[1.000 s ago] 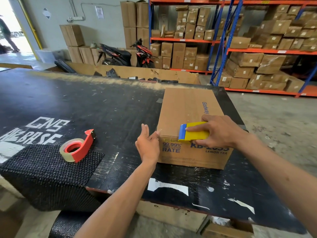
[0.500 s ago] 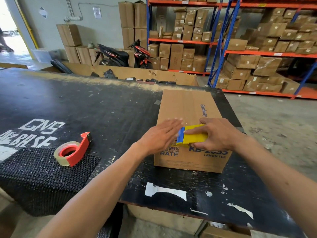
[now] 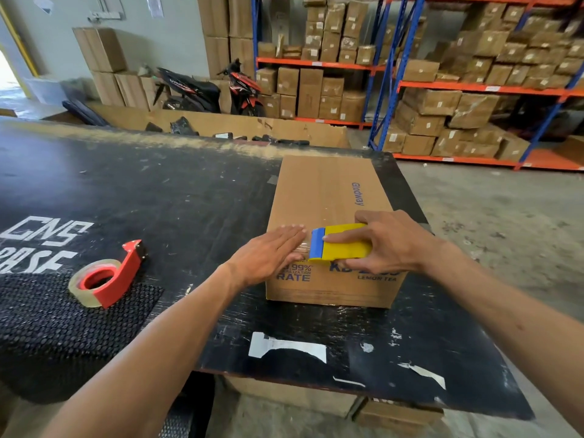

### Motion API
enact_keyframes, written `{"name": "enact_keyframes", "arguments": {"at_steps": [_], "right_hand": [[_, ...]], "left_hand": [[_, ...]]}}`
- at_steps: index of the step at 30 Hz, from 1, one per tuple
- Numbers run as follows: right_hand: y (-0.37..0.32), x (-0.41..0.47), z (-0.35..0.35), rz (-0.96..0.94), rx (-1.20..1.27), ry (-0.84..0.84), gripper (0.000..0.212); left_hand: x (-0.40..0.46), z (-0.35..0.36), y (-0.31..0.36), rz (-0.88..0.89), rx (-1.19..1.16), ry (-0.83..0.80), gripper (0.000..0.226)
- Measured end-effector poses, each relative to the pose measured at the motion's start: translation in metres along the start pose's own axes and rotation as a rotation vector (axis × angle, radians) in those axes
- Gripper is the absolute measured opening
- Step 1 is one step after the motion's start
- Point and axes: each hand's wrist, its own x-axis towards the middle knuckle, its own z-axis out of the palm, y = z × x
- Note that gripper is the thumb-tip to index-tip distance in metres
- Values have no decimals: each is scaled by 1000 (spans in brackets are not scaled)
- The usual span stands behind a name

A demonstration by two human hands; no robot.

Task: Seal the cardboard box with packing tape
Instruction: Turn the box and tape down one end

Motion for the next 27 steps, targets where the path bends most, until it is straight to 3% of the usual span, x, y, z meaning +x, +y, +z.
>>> {"name": "enact_keyframes", "arguments": {"at_steps": [9, 16, 19, 27], "right_hand": [[85, -74, 9, 43, -18, -49, 55], [89, -75, 14, 17, -83, -25, 54], [92, -75, 16, 24, -58, -46, 54], [95, -72, 18, 1, -3, -10, 53]], "left_hand": [[1, -4, 2, -9, 29, -28, 63], [10, -22, 9, 81, 177, -112, 63], [38, -30, 37, 107, 246, -68, 67], [96, 3, 86, 90, 84, -198, 75]]}}
